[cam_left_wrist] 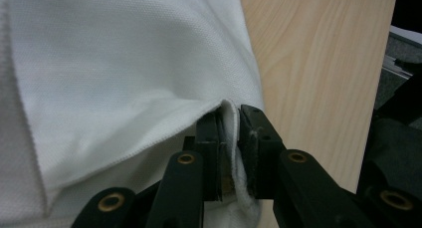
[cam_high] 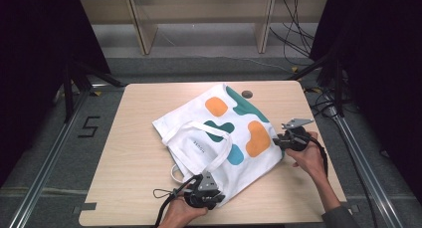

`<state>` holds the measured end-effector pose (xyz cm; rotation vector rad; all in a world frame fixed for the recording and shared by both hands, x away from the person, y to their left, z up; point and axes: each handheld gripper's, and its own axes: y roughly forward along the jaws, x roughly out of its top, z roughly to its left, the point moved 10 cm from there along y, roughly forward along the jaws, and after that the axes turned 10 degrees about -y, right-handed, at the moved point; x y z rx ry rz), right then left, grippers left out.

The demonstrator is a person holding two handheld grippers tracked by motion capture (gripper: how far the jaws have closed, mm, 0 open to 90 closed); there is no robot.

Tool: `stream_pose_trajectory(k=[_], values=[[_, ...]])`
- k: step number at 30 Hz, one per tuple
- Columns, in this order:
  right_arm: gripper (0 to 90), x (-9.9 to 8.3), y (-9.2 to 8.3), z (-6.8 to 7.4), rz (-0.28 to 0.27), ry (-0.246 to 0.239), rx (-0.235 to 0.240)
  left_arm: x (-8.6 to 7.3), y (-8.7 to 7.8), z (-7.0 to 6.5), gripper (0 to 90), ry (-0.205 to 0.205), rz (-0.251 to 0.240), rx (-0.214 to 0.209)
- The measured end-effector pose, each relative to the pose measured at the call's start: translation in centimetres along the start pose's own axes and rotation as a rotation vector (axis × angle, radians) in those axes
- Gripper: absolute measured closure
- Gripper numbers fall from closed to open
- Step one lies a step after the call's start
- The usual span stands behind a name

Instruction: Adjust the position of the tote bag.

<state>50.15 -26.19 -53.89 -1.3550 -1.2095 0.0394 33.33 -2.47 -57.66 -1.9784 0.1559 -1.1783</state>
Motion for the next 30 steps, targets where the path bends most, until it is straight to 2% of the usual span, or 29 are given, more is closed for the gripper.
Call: stream_pose_trajectory(k=[2, 4, 5, 6, 7, 8, 9, 10, 11, 12, 13, 14, 15, 16, 17, 18, 20, 21, 23, 24, 25, 26, 27, 28, 29, 30], values=[[58.7, -0.4, -1.5, 0.3, -0.005, 0.026, 0.006, 0.3, 0.5, -0.4, 78.4, -0.008, -0.006, -0.005], [57.5, -1.3, -2.5, 0.8, -0.012, 0.05, 0.021, 0.6, 0.8, -0.9, 78.4, 0.003, -0.003, -0.009], [55.8, -2.4, -2.9, 1.2, 0.002, 0.06, 0.035, 0.8, 1.1, -1.1, 78.4, 0.006, -0.006, -0.012], [55.8, -2.4, -2.9, 1.2, 0.002, 0.06, 0.035, 0.9, 1.3, -1.3, 78.4, 0.015, -0.004, -0.012], [55.4, -3.2, -2.8, 1.6, -0.004, 0.091, 0.034, 1.3, 1.8, -1.9, 78.4, 0.014, -0.007, -0.019], [55.4, -3.2, -2.8, 1.6, -0.004, 0.091, 0.034, 1.3, 1.8, -1.9, 78.4, 0.014, -0.007, -0.019], [55.4, -3.6, -3.1, 2.3, 0.027, 0.133, 0.073, 1.6, 2.3, -2.2, 78.4, 0.011, -0.009, -0.021], [55.4, -4.0, -2.9, 2.2, 0.029, 0.136, 0.065, 1.9, 2.6, -2.5, 78.4, 0.018, -0.01, -0.027], [55.1, -4.1, -2.6, 2.6, 0.018, 0.174, 0.069, 2.4, 3.2, -3.0, 78.4, 0.023, -0.005, -0.026], [55.1, -4.1, -2.6, 2.6, 0.018, 0.174, 0.069, 2.4, 3.2, -3.0, 78.4, 0.023, -0.005, -0.026], [55.0, -3.9, -2.3, 2.4, -0.012, 0.14, 0.058, 2.8, 3.7, -3.3, 78.4, 0.016, -0.01, -0.026], [55.0, -3.7, -2.3, 2.7, -0.016, 0.146, 0.058, 3.3, 4.2, -3.5, 78.4, 0.028, -0.008, -0.023], [55.0, -3.8, -2.5, 3.1, 0.006, 0.128, 0.064, 3.6, 4.6, -3.7, 78.4, 0.029, -0.006, -0.017], [55.0, -3.5, -2.6, 3.2, -0.01, 0.085, 0.067, 3.9, 5.0, -4.0, 78.4, 0.032, -0.011, -0.025], [55.0, -3.5, -2.8, 3.4, 0.001, 0.082, 0.072, 4.4, 5.5, -4.3, 78.4, 0.021, -0.016, -0.031], [55.0, -3.4, -3.2, 3.8, 0.01, 0.085, 0.085, 5.1, 6.3, -4.6, 78.4, 0.029, -0.015, -0.026], [55.1, -3.4, -3.5, 3.8, 0.005, 0.077, 0.087, 5.4, 6.7, -4.9, 78.3, 0.025, -0.016, -0.032], [55.3, -3.4, -4.0, 3.8, -0.014, 0.081, 0.083, 6.1, 7.5, -5.2, 78.3, 0.013, -0.028, -0.021], [55.4, -3.5, -4.2, 3.6, -0.02, 0.078, 0.075, 6.6, 8.1, -5.4, 78.3, 0.017, -0.028, -0.017], [55.6, -3.8, -4.5, 3.5, -0.018, 0.094, 0.053, 6.9, 8.4, -5.7, 78.1, 0.017, -0.029, -0.025], [55.6, -4.0, -4.7, 3.6, -0.017, 0.096, 0.068, 7.3, 8.8, -5.9, 78.0, 0.012, -0.036, -0.027], [55.6, -4.3, -4.9, 3.5, -0.007, 0.11, 0.049, 7.6, 9.2, -6.1, 77.4, 0.004, -0.045, -0.032], [55.6, -4.5, -5.0, 3.7, -0.007, 0.12, 0.066, 7.8, 9.3, -6.1, 76.6, 0.012, -0.04, -0.028], [55.5, -4.8, -5.1, 3.7, -0.008, 0.098, 0.076, 7.9, 9.3, -6.4, 74.6, 0.002, -0.04, -0.045], [55.3, -5.2, -5.2, 3.5, -0.009, 0.106, 0.06, 7.8, 8.5, -6.5, 63.8, 0.001, -0.017, -0.072], [55.3, -5.2, -5.2, 3.5, -0.009, 0.106, 0.06, 7.8, 8.5, -6.5, 58.1, 0.001, -0.017, -0.072]])
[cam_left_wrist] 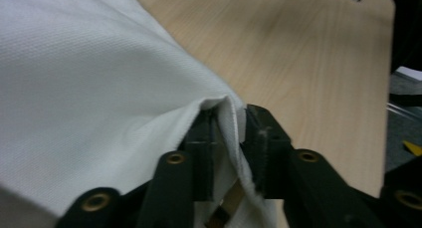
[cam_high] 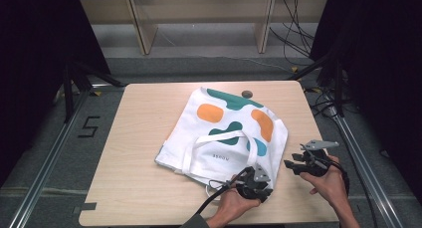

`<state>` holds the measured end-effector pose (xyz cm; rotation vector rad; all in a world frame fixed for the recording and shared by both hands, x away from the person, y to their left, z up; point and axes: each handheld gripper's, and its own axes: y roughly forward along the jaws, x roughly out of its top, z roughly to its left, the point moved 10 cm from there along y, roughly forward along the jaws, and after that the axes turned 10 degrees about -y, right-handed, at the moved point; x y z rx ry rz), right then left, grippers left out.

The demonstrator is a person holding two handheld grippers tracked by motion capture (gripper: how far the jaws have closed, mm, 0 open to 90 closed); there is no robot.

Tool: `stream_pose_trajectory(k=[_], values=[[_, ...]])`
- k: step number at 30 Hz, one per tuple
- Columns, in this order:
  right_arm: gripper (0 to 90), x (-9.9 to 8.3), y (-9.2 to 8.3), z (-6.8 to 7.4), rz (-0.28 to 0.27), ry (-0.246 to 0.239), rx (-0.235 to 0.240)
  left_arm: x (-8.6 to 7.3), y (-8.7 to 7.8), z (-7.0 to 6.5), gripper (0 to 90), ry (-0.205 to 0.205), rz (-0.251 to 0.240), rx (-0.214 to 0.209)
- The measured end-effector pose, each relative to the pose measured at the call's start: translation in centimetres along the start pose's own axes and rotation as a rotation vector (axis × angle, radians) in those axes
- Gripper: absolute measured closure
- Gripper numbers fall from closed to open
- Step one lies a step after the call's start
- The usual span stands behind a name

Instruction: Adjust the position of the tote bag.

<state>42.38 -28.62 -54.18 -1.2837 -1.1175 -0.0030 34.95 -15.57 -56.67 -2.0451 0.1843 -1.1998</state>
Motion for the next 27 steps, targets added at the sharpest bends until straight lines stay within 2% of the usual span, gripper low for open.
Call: stream_pose_trajectory(k=[1, 3, 5, 6, 7, 8, 9, 10, 11, 12, 13, 14, 15, 16, 17, 18, 20, 21, 22, 23, 24, 25, 26, 27], values=[[54.8, -0.3, -0.3, 0.3, 0.006, 0.008, 0.019, -0.2, -0.7, -0.3, 52.1, -0.012, 0.003, -0.028], [54.7, -0.3, -0.4, 0.6, -0.004, 0.025, 0.014, -0.6, -2.7, -0.3, 49.6, 0.004, 0.007, -0.033], [54.0, -0.4, -0.5, 0.6, 0.003, 0.005, 0.014, -1.1, -4.7, -0.4, 43.8, -0.019, 0.016, -0.065], [53.3, -0.4, -0.4, 0.7, -0.007, -0.003, 0.007, -1.3, -5.5, -0.4, 39.0, -0.009, 0.02, -0.08], [51.5, -0.3, -0.4, 1.2, 0.002, 0.012, 0.019, -1.3, -6.9, 0.1, 39.1, 0.013, -0.009, -0.059], [51.5, -0.3, -0.4, 1.2, 0.002, 0.012, 0.019, -1.3, -7.7, 0.4, 39.1, 0.026, -0.017, -0.041], [50.2, -0.2, -0.5, 1.6, -0.001, 0.017, 0.025, -1.4, -9.7, 1.6, 37.3, 0.036, -0.028, -0.002], [50.2, -0.2, -0.5, 1.6, -0.001, 0.017, 0.025, -1.4, -9.7, 1.6, 37.3, 0.036, -0.028, -0.002], [49.8, -0.1, -0.4, 1.7, -0.003, -0.004, 0.032, -1.4, -11.0, 2.7, 37.3, 0.028, -0.043, 0.015], [49.6, 0.0, -0.4, 2.0, -0.01, 0.003, 0.026, -1.4, -11.8, 3.5, 37.3, 0.01, -0.052, 0.028], [49.0, 0.0, -0.5, 2.3, -0.005, 0.001, 0.023, -1.5, -13.7, 6.4, 37.2, -0.008, -0.07, 0.084], [49.0, 0.0, -0.5, 2.3, -0.005, 0.001, 0.023, -1.5, -13.7, 6.4, 37.1, -0.008, -0.07, 0.084], [47.5, 0.0, -0.4, 2.5, -0.019, -0.012, 0.023, -1.6, -15.0, 8.8, 37.1, 0.01, -0.069, 0.133], [47.5, 0.0, -0.4, 2.5, -0.019, -0.012, 0.023, -1.8, -15.7, 10.1, 37.1, -0.023, -0.083, 0.164], [46.8, 0.0, -0.4, 2.4, -0.019, -0.024, 0.021, -1.9, -17.0, 12.3, 37.1, -0.072, -0.118, 0.207], [46.0, 0.0, -0.5, 2.7, -0.013, -0.019, 0.026, -2.1, -18.0, 13.9, 37.0, -0.089, -0.136, 0.238], [46.0, 0.1, -0.5, 3.0, -0.024, -0.024, 0.027, -2.8, -19.7, 17.0, 37.0, -0.125, -0.14, 0.303], [45.8, 0.1, -0.6, 3.3, -0.014, -0.005, 0.033, -3.2, -20.4, 18.4, 37.0, -0.151, -0.134, 0.33], [45.6, 0.2, -0.6, 3.6, -0.027, -0.016, 0.045, -3.7, -21.1, 19.7, 36.2, -0.172, -0.127, 0.367], [45.5, 0.3, -0.6, 3.9, -0.027, -0.016, 0.043, -4.0, -21.4, 20.6, 35.5, -0.182, -0.125, 0.383], [45.1, 0.4, -0.8, 4.7, -0.026, -0.027, 0.061, -5.0, -22.1, 22.7, 35.0, -0.22, -0.099, 0.423], [45.1, 0.4, -0.8, 4.7, -0.026, -0.027, 0.061, -5.0, -22.1, 22.7, 34.8, -0.22, -0.099, 0.423], [44.6, 0.6, -0.8, 5.1, -0.036, -0.024, 0.066, -5.4, -22.2, 23.8, 34.8, -0.248, -0.112, 0.441], [44.2, 0.7, -1.0, 5.7, -0.033, -0.02, 0.083, -5.9, -22.3, 24.8, 34.3, -0.272, -0.101, 0.446]])
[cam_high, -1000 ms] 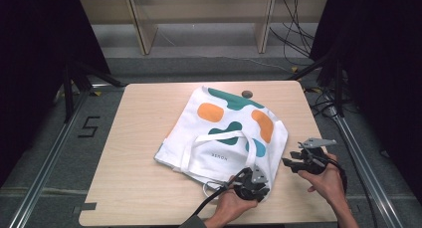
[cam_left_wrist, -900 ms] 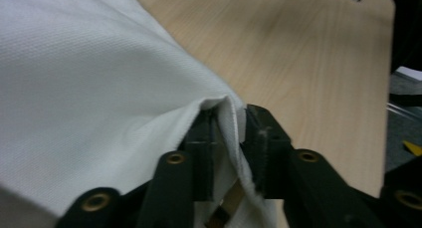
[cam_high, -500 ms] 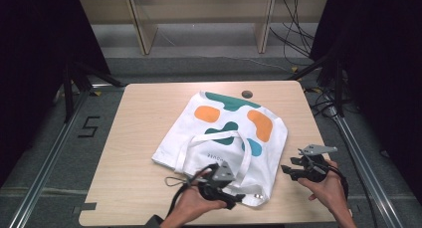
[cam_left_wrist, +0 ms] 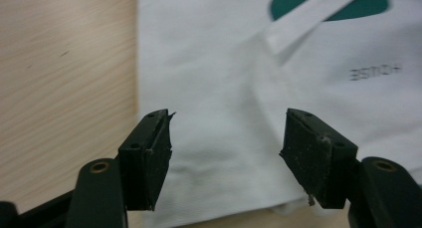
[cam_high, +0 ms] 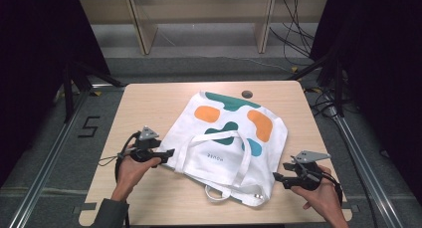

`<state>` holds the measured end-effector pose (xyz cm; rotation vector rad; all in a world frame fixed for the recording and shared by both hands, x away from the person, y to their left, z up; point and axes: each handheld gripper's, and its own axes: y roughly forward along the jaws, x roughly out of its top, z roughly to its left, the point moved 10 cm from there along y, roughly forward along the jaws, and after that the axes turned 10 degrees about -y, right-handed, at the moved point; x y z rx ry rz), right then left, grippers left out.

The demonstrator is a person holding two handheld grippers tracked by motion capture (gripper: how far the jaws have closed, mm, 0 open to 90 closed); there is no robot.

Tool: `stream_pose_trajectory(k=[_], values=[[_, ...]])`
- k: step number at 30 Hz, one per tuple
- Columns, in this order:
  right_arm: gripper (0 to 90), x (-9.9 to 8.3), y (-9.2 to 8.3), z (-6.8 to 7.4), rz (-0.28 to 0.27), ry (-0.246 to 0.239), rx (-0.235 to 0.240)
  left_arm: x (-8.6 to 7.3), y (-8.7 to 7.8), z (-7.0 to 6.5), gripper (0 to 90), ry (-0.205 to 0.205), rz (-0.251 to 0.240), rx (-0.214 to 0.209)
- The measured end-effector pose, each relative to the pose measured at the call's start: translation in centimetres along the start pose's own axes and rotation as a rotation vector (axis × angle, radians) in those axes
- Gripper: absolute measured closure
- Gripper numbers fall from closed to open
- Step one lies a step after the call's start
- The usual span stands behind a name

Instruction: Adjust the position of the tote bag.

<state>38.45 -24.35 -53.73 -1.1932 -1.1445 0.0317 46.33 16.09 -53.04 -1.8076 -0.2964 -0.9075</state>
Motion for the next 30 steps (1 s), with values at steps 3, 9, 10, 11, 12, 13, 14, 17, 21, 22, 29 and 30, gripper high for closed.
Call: stream_pose_trajectory(k=[3, 9, 10, 11, 12, 13, 14, 17, 21, 22, 29, 30], values=[[43.9, 0.5, -0.1, 1.6, -0.015, -0.025, 0.027, -0.5, 1.0, 1.8, 33.8, -0.049, 0.026, -0.006], [43.5, 1.4, 0.2, 4.8, -0.04, -0.105, 0.089, -1.8, 2.4, 3.5, 32.4, -0.141, 0.071, -0.017], [43.4, 1.5, 0.3, 5.5, -0.037, -0.121, 0.106, -2.1, 2.6, 3.5, 33.8, -0.151, 0.081, -0.033], [43.4, 1.5, 0.3, 5.5, -0.037, -0.121, 0.106, -2.1, 2.6, 3.5, 35.3, -0.151, 0.081, -0.033], [42.6, 1.6, 0.7, 6.1, -0.038, -0.124, 0.113, -2.3, 3.0, 3.3, 38.3, -0.177, 0.078, -0.06], [42.6, 1.6, 0.7, 6.1, -0.038, -0.124, 0.113, -2.3, 3.0, 3.3, 40.3, -0.177, 0.078, -0.06], [41.8, 1.5, 0.8, 6.0, -0.027, -0.145, 0.11, -2.5, 3.2, 3.1, 40.3, -0.176, 0.084, -0.077], [41.1, 1.1, 1.5, 6.6, -0.001, -0.132, 0.1, -2.7, 3.3, 2.7, 57.2, -0.16, 0.079, -0.085], [42.5, 0.9, 2.0, 6.7, 0.023, -0.181, 0.081, -3.0, 3.0, 2.8, 75.1, -0.116, 0.076, -0.062], [42.7, 0.8, 2.1, 6.8, 0.03, -0.173, 0.075, -3.1, 2.9, 2.8, 76.9, -0.109, 0.077, -0.062], [63.9, -0.3, 2.6, 6.1, 0.088, -0.259, 0.037, -4.4, 2.0, 1.2, 78.7, -0.043, 0.076, -0.074], [67.8, -0.7, 2.4, 5.8, 0.113, -0.266, 0.051, -4.6, 1.9, 0.7, 78.9, -0.044, 0.069, -0.079]])
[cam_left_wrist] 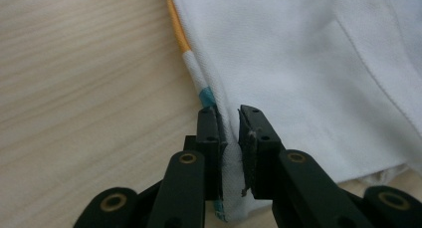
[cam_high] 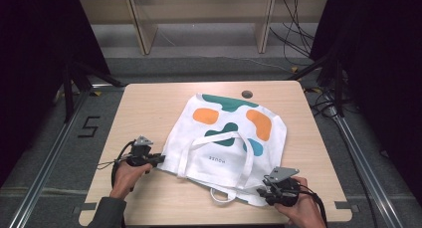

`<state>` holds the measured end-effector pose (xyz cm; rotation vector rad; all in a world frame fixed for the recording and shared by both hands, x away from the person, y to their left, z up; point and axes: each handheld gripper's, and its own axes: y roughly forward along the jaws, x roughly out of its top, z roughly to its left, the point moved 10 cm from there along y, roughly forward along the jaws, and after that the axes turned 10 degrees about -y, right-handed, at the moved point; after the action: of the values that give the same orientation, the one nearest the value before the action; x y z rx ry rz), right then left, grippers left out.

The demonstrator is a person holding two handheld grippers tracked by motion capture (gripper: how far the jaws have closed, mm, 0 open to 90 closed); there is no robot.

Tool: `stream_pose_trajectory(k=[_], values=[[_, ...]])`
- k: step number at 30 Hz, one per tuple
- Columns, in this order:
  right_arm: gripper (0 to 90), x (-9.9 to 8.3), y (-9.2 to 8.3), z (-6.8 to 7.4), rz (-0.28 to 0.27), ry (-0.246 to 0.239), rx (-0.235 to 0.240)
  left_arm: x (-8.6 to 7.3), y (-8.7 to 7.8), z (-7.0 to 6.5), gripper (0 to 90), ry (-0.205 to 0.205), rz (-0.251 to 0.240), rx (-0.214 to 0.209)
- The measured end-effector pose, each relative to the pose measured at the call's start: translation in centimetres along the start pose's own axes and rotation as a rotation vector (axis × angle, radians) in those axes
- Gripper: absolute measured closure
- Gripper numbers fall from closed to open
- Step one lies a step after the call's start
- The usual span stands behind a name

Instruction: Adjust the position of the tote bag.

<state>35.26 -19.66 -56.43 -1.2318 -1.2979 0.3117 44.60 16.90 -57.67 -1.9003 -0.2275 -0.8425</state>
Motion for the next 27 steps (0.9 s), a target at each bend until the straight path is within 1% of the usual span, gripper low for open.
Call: stream_pose_trajectory(k=[1, 2, 3, 4, 5, 6, 7, 8, 9, 10, 11, 12, 13, 14, 15, 16, 17, 18, 19, 20, 21, 22, 23, 24, 25, 26, 27], values=[[73.3, -0.1, 0.2, -0.2, -0.023, 0.017, 0.006, -0.3, -0.2, -0.3, 79.0, 0.011, 0.003, 0.0], [78.3, -0.5, 0.0, -0.6, -0.022, 0.012, 0.0, -0.7, -0.3, -0.7, 79.1, 0.02, 0.006, -0.005], [81.1, -0.6, -0.2, -0.6, -0.032, 0.032, 0.021, -1.1, -0.5, -1.2, 79.1, 0.017, 0.006, -0.02], [83.1, -0.7, -0.4, -0.9, -0.046, 0.053, 0.009, -1.5, -0.5, -1.7, 79.1, 0.012, 0.002, -0.021], [84.5, -0.9, -0.6, -1.6, -0.055, 0.037, -0.004, -1.9, -0.7, -2.4, 79.2, 0.015, -0.002, -0.028], [85.8, -1.2, -0.8, -1.8, -0.057, 0.059, -0.005, -2.3, -0.9, -2.9, 79.1, 0.042, 0.003, -0.026], [86.6, -1.4, -0.9, -2.4, -0.063, 0.048, -0.018, -2.6, -1.1, -3.6, 79.2, 0.053, -0.002, -0.028], [87.0, -1.7, -1.0, -2.8, -0.05, 0.05, -0.02, -2.9, -1.4, -4.4, 79.1, 0.065, -0.006, -0.034], [87.3, -1.9, -1.0, -3.2, -0.056, 0.059, -0.034, -3.3, -1.6, -4.9, 79.2, 0.089, 0.009, -0.044], [87.4, -2.1, -1.1, -3.6, -0.052, 0.054, -0.033, -3.5, -1.6, -5.5, 79.1, 0.084, -0.01, -0.047], [87.5, -2.3, -1.2, -4.1, -0.055, 0.051, -0.041, -4.0, -1.7, -6.1, 79.1, 0.094, -0.005, -0.039], [87.5, -2.5, -1.4, -4.3, -0.047, 0.077, -0.041, -4.2, -1.6, -6.4, 79.0, 0.1, -0.006, -0.04], [87.6, -2.6, -1.5, -4.6, -0.039, 0.074, -0.044, -4.4, -1.6, -7.0, 79.0, 0.101, -0.017, -0.035], [87.6, -3.2, -1.7, -5.8, -0.019, 0.027, -0.075, -4.7, -1.7, -7.5, 78.9, 0.112, -0.015, -0.038], [87.6, -3.3, -1.8, -6.0, -0.025, 0.031, -0.073, -4.8, -1.7, -7.9, 78.6, 0.119, -0.014, -0.044], [87.6, -3.3, -1.8, -6.1, -0.032, 0.046, -0.072, -5.0, -1.8, -8.2, 77.6, 0.132, -0.008, -0.049], [87.6, -3.6, -1.8, -6.6, -0.024, 0.04, -0.087, -5.0, -1.9, -8.6, 76.0, 0.122, -0.01, -0.065], [87.6, -3.5, -1.6, -6.9, -0.048, 0.035, -0.099, -5.1, -2.0, -8.7, 73.3, 0.11, -0.01, -0.061], [87.5, -3.5, -1.5, -7.0, -0.06, 0.04, -0.096, -5.1, -2.1, -8.9, 69.5, 0.096, -0.022, -0.06], [87.5, -3.4, -1.5, -7.0, -0.067, 0.035, -0.091, -5.1, -2.5, -8.9, 64.3, 0.094, -0.019, -0.058], [87.3, -3.7, -1.8, -6.8, -0.026, 0.052, -0.075, -5.1, -2.8, -9.0, 59.5, 0.078, -0.029, -0.065], [87.1, -3.3, -1.5, -7.0, -0.073, 0.044, -0.109, -5.1, -3.1, -9.1, 52.6, 0.077, -0.023, -0.074], [86.9, -3.4, -1.5, -6.9, -0.06, 0.039, -0.096, -5.0, -3.5, -9.3, 48.6, 0.061, -0.038, -0.068], [86.7, -3.5, -1.6, -6.8, -0.053, 0.054, -0.09, -5.0, -3.8, -9.5, 46.5, 0.072, -0.044, -0.061], [86.4, -3.7, -1.8, -6.8, -0.031, 0.057, -0.082, -5.0, -4.1, -9.8, 44.0, 0.092, -0.043, -0.069], [86.2, -3.5, -1.6, -6.9, -0.056, 0.056, -0.092, -5.2, -4.4, -10.2, 42.8, 0.119, -0.023, -0.076], [85.8, -3.5, -1.5, -7.0, -0.061, 0.061, -0.101, -5.4, -4.4, -10.5, 40.9, 0.144, -0.005, -0.073]])
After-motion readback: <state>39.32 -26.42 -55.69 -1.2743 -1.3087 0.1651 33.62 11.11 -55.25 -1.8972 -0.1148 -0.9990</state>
